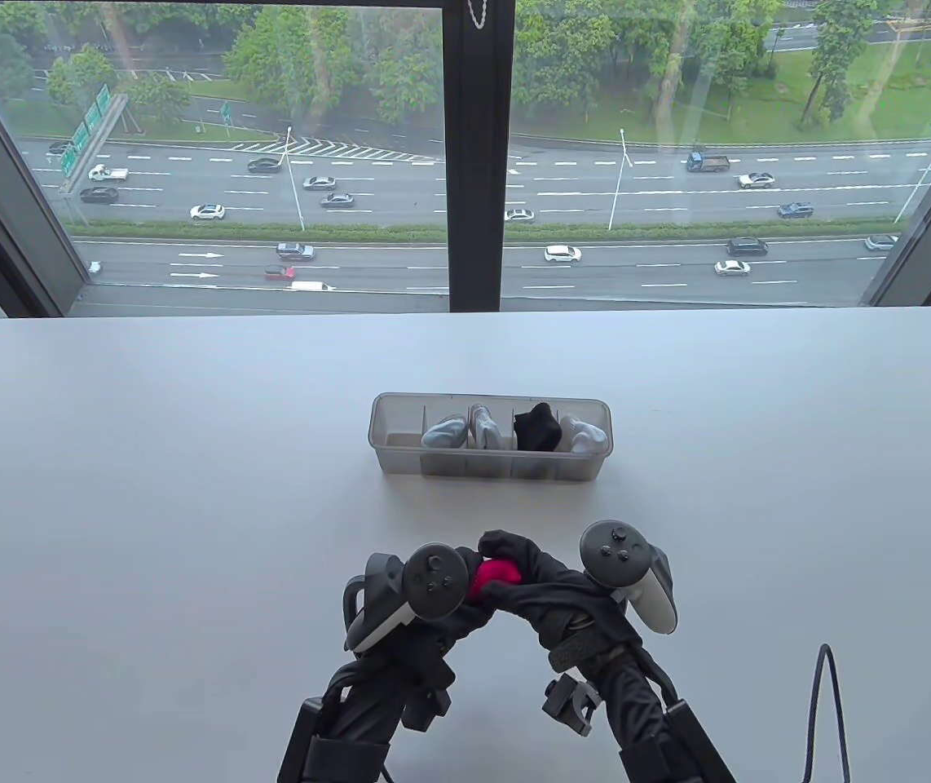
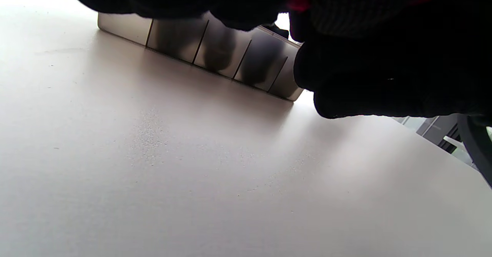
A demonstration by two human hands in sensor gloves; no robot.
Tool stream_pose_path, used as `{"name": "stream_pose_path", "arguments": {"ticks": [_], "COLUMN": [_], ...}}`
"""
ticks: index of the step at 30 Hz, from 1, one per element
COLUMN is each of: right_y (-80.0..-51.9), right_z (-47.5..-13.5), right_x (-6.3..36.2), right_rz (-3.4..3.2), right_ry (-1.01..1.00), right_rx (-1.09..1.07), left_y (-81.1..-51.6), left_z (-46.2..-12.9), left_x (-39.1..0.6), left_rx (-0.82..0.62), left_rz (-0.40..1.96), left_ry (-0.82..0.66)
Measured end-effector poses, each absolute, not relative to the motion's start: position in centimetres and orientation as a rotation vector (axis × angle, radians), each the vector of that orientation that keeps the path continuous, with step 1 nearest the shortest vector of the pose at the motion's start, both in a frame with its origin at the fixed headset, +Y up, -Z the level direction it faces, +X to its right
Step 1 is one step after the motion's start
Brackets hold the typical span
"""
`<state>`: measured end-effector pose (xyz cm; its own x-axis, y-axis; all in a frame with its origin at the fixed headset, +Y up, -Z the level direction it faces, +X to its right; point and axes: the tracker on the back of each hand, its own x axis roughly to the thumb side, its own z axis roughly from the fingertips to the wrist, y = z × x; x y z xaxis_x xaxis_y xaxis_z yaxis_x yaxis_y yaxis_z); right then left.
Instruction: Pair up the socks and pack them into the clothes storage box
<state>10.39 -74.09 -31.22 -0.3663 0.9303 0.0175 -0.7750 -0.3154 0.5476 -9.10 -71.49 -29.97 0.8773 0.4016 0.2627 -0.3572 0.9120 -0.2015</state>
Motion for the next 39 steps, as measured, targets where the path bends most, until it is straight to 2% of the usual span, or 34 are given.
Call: {"name": "stream_pose_path", "arguments": {"ticks": [4, 7, 11, 15, 19, 23, 27, 39], "right_y": [-74.0, -74.2, -74.4, -74.1, -73.7, -73.9, -74.1, -74.4], "right_z": [-31.5, -31.5, -31.4, -31.2, -31.0, -31.1, -31.3, -31.5], "right_x": [11.2, 12.1, 12.1, 11.5, 11.2, 11.4, 11.8, 12.3], "right_rz": [2.026, 2.156, 2.097, 2.153, 2.155, 2.172, 2.154, 2.038], "right_ry": [0.446, 0.328, 0.347, 0.327, 0.310, 0.321, 0.331, 0.364], "right_rx": [0.314, 0.215, 0.164, 0.176, 0.179, 0.209, 0.224, 0.222], "left_y": [-71.7, -71.2, -70.3, -70.5, -70.1, -70.4, -70.7, -71.1], "left_z": [-29.9, -29.8, -29.6, -29.5, -29.2, -29.5, -30.0, -30.4], "left_x": [-8.9, -8.9, -9.0, -8.6, -8.2, -8.8, -9.7, -10.7], "left_rx": [-0.186, -0.140, -0.057, -0.065, -0.008, -0.034, -0.126, -0.144], "left_rz": [0.376, 0.401, 0.462, 0.391, 0.374, 0.426, 0.552, 0.724], "left_ry": [-0.310, -0.303, -0.295, -0.281, -0.261, -0.264, -0.255, -0.212]}}
